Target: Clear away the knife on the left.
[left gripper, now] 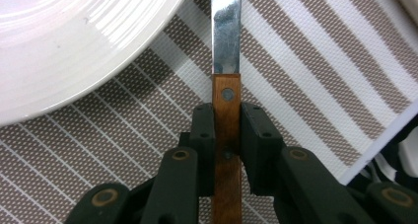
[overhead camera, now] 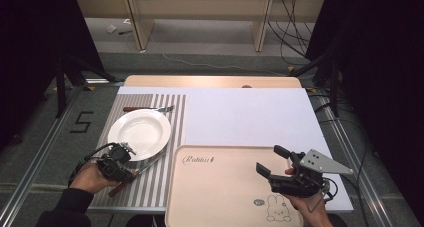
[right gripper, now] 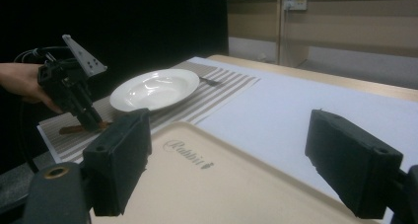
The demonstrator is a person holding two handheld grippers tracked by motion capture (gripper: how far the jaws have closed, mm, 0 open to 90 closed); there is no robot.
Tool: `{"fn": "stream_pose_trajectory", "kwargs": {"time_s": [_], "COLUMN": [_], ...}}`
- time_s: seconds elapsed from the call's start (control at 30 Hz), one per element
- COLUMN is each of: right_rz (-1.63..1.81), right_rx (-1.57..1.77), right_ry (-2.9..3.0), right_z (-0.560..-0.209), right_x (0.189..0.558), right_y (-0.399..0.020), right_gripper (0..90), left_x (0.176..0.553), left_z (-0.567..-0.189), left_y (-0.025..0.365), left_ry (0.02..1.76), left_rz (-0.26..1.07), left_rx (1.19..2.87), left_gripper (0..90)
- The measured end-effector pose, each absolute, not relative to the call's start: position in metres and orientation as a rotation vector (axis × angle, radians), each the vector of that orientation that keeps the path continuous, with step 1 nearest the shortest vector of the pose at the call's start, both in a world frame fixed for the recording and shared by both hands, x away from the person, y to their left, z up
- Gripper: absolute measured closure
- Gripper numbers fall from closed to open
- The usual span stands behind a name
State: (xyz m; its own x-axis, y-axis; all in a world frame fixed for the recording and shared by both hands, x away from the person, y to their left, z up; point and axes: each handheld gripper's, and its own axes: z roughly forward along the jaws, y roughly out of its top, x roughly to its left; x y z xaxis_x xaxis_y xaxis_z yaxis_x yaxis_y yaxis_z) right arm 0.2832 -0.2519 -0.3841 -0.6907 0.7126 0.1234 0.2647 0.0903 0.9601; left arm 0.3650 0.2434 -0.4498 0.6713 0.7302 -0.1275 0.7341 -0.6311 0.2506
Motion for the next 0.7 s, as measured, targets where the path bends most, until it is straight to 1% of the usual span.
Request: {"fn": "stream_pose_trajectory", "kwargs": {"time_s": [0.33,0.7], "right_rz": [1.631,1.631], "right_rx": [0.963,0.965], "right_ry": [1.998,1.998], "right_z": [-0.384,-0.384], "right_x": [0.283,0.283], "right_y": [-0.252,-0.252], "right_gripper": [18.7,18.7], "left_x": [0.36,0.355], "left_z": [-0.44,-0.43], "left_y": [0.238,0.228], "left_ry": [1.153,1.078], "left_rz": [-0.017,-0.094], "left_rx": [2.531,2.42], "left_gripper": [76.7,76.7]}}
